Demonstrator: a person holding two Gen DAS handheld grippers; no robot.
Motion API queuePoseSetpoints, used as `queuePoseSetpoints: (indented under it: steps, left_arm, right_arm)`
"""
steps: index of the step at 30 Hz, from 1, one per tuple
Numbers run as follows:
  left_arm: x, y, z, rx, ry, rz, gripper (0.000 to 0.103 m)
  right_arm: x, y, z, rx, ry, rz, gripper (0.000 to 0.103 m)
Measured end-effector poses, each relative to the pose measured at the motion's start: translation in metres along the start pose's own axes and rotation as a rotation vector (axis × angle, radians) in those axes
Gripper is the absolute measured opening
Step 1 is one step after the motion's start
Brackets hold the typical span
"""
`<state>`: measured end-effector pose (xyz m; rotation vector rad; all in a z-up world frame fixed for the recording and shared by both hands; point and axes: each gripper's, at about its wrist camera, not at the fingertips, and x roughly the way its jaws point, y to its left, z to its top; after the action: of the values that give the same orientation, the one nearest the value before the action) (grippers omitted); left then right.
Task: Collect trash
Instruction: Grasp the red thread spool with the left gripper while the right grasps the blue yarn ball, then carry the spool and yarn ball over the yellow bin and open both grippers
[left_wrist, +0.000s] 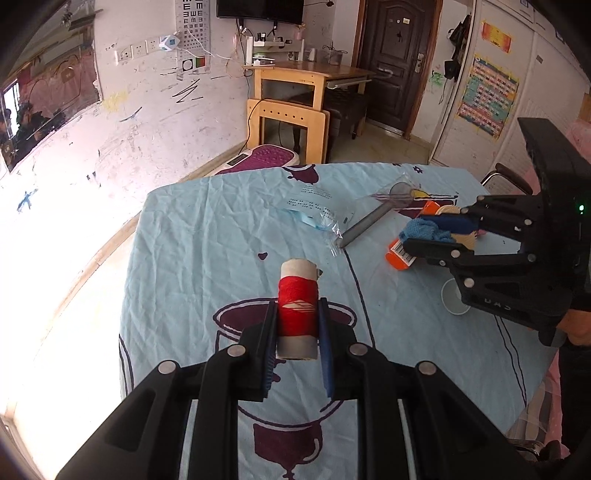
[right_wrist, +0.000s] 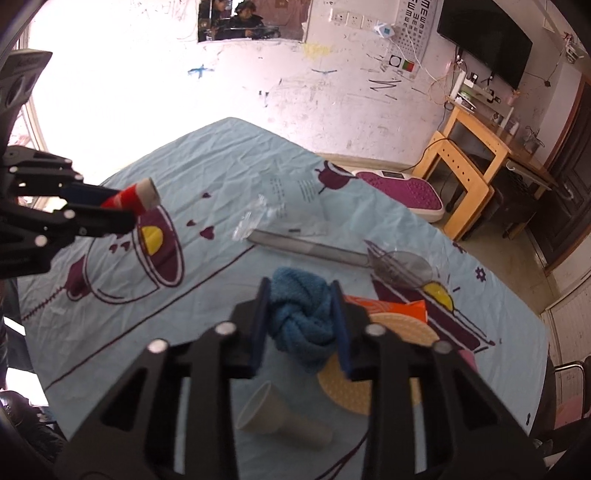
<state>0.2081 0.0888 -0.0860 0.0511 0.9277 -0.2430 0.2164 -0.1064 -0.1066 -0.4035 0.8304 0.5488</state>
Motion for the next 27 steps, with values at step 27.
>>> queuePoseSetpoints:
  steps: [27]
  left_arm:
    - [-0.026,-0.150,0.029,0.123,-0.061,-0.087,0.017]
  right_arm:
    - [-0.171,-0.147,-0.154,0.376,-0.212,-0.244,0.022]
